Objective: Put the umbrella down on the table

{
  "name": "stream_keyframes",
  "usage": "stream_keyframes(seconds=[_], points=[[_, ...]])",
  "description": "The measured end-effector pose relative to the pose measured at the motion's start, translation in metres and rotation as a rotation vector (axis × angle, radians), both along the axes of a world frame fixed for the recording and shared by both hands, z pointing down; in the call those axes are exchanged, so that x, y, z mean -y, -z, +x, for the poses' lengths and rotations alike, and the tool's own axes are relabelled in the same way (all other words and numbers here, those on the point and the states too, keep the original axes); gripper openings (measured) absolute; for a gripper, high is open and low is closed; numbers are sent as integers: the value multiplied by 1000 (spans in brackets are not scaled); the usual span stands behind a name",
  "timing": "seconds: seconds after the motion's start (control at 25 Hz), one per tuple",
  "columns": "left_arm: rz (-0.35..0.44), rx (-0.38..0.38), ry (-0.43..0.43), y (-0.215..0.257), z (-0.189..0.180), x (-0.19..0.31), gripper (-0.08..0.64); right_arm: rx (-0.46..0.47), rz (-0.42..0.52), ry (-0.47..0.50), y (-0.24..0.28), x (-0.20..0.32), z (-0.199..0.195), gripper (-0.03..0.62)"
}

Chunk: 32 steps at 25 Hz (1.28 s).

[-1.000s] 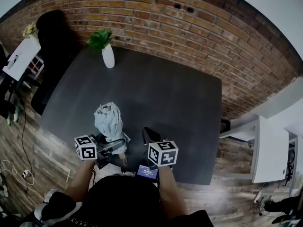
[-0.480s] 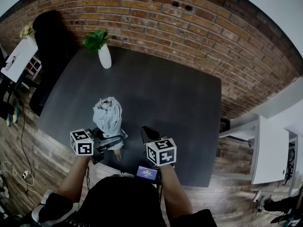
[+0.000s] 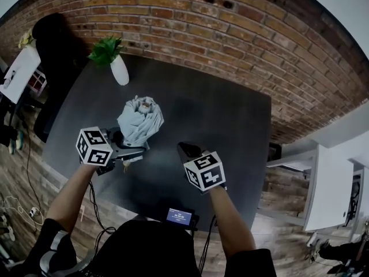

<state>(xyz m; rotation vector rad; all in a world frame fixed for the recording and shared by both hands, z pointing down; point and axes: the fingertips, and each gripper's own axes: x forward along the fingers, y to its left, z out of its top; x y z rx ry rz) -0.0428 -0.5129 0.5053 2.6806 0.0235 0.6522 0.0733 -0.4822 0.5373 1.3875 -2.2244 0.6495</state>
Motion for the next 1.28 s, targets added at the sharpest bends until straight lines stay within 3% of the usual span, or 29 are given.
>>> stream_keyframes(seconds=[0.32,0.8,1.0,1.28], points=[[84,274,-59,-33,59,84,267,-98,-57,62,-12,76,36,9],[77,622,-140,-143,95,158,267,-111,-172,51,-88,154,73,9],[136,699,-163,-168,104,189,267,-82,-203,33,-111,174,75,9],[145,717,-150,-188,112,201,268,-79,-207,45,-126,183,73,9]])
